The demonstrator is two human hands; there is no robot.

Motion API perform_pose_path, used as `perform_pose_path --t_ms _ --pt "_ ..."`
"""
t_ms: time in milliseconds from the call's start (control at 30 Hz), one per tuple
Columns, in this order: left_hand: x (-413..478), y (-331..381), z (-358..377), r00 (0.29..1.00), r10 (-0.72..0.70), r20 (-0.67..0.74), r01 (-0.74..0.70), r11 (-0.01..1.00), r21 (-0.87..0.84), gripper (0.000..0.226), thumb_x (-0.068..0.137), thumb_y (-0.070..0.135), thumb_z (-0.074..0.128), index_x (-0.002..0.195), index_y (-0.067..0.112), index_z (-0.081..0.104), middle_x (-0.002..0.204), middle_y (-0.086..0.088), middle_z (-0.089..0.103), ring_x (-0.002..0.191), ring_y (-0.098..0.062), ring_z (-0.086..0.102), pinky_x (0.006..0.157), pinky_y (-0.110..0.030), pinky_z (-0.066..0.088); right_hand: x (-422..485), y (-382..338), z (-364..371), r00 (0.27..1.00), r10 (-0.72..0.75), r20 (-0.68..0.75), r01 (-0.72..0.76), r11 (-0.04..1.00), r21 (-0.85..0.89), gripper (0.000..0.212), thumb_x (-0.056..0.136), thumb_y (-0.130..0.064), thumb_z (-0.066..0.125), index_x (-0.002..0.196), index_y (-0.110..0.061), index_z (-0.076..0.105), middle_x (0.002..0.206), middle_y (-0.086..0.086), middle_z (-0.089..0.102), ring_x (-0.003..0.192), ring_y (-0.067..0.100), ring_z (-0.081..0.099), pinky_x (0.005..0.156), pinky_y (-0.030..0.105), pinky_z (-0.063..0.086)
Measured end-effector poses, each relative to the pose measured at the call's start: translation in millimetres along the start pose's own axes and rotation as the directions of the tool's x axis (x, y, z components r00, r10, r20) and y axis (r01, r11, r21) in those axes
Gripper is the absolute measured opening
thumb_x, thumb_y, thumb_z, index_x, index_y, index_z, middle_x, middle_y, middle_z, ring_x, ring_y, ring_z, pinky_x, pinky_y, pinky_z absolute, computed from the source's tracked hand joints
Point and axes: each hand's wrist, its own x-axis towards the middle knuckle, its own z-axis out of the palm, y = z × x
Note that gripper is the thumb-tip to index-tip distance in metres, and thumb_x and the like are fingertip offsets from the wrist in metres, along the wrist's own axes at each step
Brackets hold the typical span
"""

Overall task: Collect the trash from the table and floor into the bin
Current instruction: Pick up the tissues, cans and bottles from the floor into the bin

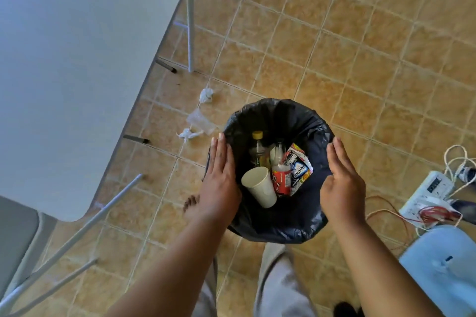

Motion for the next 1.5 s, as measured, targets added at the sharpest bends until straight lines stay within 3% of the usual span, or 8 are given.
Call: perform_pose_path --t_ms 167,333,500,767,967,1067,1300,1500 --pt "52 -40 67 0.995 0.097 -0.006 -0.097 0.995 -0.010 0.085 0.072 -0.017 0.047 0.151 -0.005 0.017 0.161 -0.015 0.002 0.150 -0.031 -0.002 0.116 -0.047 0.029 27 49 86 0.994 -0.003 -0.105 0.005 1.000 0.024 0.068 0.075 0.028 0.044 0.138 0.003 0.052 0.151 0.012 0.043 0.132 0.025 0.050 0.100 0.014 0.035" --pt "126 -68 122 0.979 0.169 -0.116 -0.166 0.985 0.038 0.075 0.075 -0.014 0.042 0.148 -0.010 0.023 0.160 -0.021 0.010 0.149 -0.036 0.003 0.119 -0.046 0.022 87 86 157 0.975 -0.062 -0.214 0.078 0.994 0.070 0.065 0.077 0.025 0.040 0.137 0.002 0.053 0.150 0.012 0.045 0.133 0.017 0.045 0.106 0.001 0.024" --pt "198 -86 136 0.948 0.199 -0.249 -0.179 0.979 0.098 0.071 0.080 -0.003 0.040 0.149 -0.007 0.024 0.162 -0.018 0.011 0.150 -0.030 0.003 0.116 -0.026 0.006 153 94 186 0.958 -0.112 -0.264 0.145 0.983 0.112 0.065 0.080 0.022 0.038 0.141 0.002 0.049 0.152 0.011 0.043 0.136 0.011 0.039 0.112 0.009 0.025" --pt "301 -95 130 0.888 0.287 -0.359 -0.257 0.957 0.131 0.073 0.081 -0.011 0.049 0.150 0.002 0.029 0.162 -0.012 0.018 0.150 -0.028 0.009 0.114 -0.027 0.007 249 104 208 0.946 -0.190 -0.263 0.225 0.968 0.111 0.063 0.083 0.017 0.040 0.144 -0.001 0.046 0.156 0.009 0.037 0.142 0.014 0.036 0.101 -0.007 0.015" --pt "325 -104 133 0.853 0.286 -0.437 -0.258 0.958 0.123 0.068 0.080 -0.011 0.046 0.146 0.002 0.037 0.158 -0.011 0.028 0.148 -0.028 0.020 0.109 -0.012 0.000 274 108 218 0.932 -0.260 -0.253 0.286 0.955 0.073 0.063 0.083 0.015 0.043 0.144 0.000 0.045 0.157 0.009 0.035 0.144 0.016 0.034 0.096 -0.011 0.008" --pt "328 -106 132 0.865 0.290 -0.409 -0.270 0.957 0.108 0.069 0.080 -0.007 0.046 0.147 0.002 0.035 0.159 -0.011 0.026 0.148 -0.028 0.019 0.114 -0.020 0.003 280 106 216 0.944 -0.246 -0.222 0.268 0.960 0.076 0.060 0.087 0.010 0.043 0.146 -0.001 0.042 0.159 0.008 0.032 0.146 0.016 0.030 0.101 -0.007 0.008" --pt "328 -109 142 0.901 0.285 -0.327 -0.214 0.947 0.238 0.073 0.088 0.029 0.046 0.153 0.006 0.021 0.164 -0.008 0.009 0.151 -0.023 0.004 0.116 -0.033 0.007 282 105 221 0.960 -0.260 -0.102 0.251 0.963 -0.095 0.062 0.098 -0.023 0.052 0.155 -0.012 0.028 0.166 -0.001 0.011 0.150 0.025 0.020 0.114 0.038 0.029" --pt "327 -112 132 0.915 0.325 -0.238 -0.233 0.909 0.345 0.077 0.095 0.045 0.039 0.155 0.009 0.008 0.164 -0.006 -0.004 0.150 -0.019 -0.007 0.114 -0.031 -0.002 290 104 215 0.948 -0.319 0.008 0.313 0.926 -0.212 0.076 0.099 -0.051 0.043 0.157 -0.011 0.014 0.166 0.004 -0.001 0.151 0.020 -0.014 0.121 0.043 0.011"
